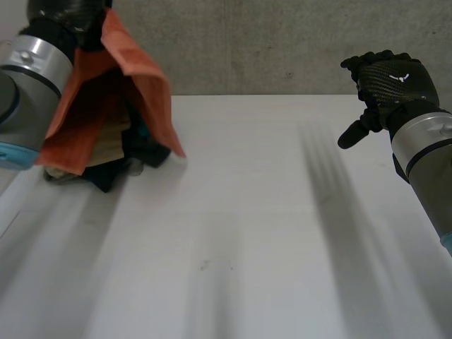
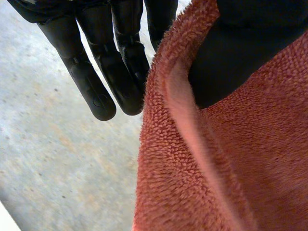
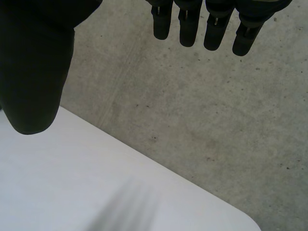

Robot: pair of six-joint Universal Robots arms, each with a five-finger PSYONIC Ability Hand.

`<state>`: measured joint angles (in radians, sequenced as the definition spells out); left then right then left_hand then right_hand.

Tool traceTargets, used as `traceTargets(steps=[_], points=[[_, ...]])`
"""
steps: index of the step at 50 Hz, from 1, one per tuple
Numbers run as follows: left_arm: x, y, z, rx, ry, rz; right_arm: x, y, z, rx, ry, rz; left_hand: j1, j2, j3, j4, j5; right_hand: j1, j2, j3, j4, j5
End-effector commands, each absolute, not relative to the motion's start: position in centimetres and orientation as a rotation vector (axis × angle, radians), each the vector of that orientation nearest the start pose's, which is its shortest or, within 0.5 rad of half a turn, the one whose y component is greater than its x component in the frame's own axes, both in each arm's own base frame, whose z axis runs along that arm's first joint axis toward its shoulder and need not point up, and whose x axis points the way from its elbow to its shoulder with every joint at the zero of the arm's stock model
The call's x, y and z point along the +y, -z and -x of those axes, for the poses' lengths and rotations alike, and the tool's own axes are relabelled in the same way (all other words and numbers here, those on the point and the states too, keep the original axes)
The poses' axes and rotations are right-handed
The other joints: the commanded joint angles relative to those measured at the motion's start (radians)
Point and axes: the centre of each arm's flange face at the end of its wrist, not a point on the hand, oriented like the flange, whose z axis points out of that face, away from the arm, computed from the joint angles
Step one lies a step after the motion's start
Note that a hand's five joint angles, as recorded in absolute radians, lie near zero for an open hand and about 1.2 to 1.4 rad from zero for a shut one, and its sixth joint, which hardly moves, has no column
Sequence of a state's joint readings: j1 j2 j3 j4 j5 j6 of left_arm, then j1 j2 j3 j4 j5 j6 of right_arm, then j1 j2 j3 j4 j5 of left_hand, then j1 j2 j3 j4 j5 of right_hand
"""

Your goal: Fold the laundry.

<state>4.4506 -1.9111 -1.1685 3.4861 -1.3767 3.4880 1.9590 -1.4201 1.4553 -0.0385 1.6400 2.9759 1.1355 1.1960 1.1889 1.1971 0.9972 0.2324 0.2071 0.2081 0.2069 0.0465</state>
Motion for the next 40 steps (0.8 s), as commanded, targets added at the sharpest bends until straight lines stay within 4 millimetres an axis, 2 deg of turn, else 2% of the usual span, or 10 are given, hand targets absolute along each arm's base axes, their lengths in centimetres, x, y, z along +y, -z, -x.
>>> traceTargets(steps=[1, 7, 14, 17, 19, 23, 26, 32, 36, 40], points=[[-38.6, -29.9, 24.3, 1.729, 2.484, -0.801, -26.9, -30.0, -24.5, 2.082, 2.145, 0.514, 0.261, 0.2, 0.207, 0.199, 0.225, -0.058, -0.033, -0.034, -0.032, -0.047], [-37.3, -28.6, 25.5, 1.837, 2.466, -0.849, -27.0, -30.1, -24.4, 2.078, 2.15, 0.511, 0.261, 0.2, 0.207, 0.199, 0.225, -0.058, -0.033, -0.034, -0.032, -0.047], [-31.3, -33.3, 32.0, 1.877, 2.828, -0.887, -27.5, -30.8, -23.9, 2.075, 2.185, 0.467, 0.261, 0.2, 0.207, 0.199, 0.225, -0.058, -0.033, -0.034, -0.032, -0.047], [-29.5, -33.8, 34.9, 1.912, 2.969, -0.907, -27.9, -31.3, -23.1, 2.078, 2.218, 0.427, 0.261, 0.2, 0.207, 0.199, 0.225, -0.058, -0.033, -0.034, -0.032, -0.047], [-29.1, -32.6, 36.6, 1.968, 2.992, -0.936, -28.2, -32.1, -22.3, 2.072, 2.263, 0.386, 0.261, 0.2, 0.207, 0.199, 0.225, -0.058, -0.033, -0.034, -0.032, -0.047], [-26.5, -27.2, 42.5, 2.121, 2.96, -1.141, -29.0, -33.1, -20.8, 2.075, 2.321, 0.315, 0.261, 0.2, 0.207, 0.199, 0.225, -0.058, -0.033, -0.034, -0.032, -0.047], [-25.5, -23.5, 44.8, 2.236, 2.893, -1.219, -29.7, -33.5, -19.9, 2.084, 2.35, 0.279, 0.261, 0.2, 0.207, 0.199, 0.225, -0.058, -0.033, -0.034, -0.032, -0.047], [-22.9, -18.6, 47.3, 2.403, 2.794, -1.343, -30.2, -34.0, -19.1, 2.086, 2.378, 0.255, 0.261, 0.2, 0.207, 0.199, 0.225, -0.058, -0.033, -0.034, -0.032, -0.047], [-21.9, -17.6, 47.8, 2.436, 2.761, -1.401, -30.2, -34.1, -19.2, 2.09, 2.376, 0.264, -0.961, -1.021, -1.014, -1.023, -0.997, -0.058, -0.033, -0.034, -0.032, -0.047], [-21.8, -19.5, 47.2, 2.412, 2.788, -1.386, -30.3, -33.7, -19.2, 2.123, 2.344, 0.287, -0.961, -1.021, -1.014, -1.023, -0.997, -0.058, -0.033, -0.034, -0.032, -0.047]])
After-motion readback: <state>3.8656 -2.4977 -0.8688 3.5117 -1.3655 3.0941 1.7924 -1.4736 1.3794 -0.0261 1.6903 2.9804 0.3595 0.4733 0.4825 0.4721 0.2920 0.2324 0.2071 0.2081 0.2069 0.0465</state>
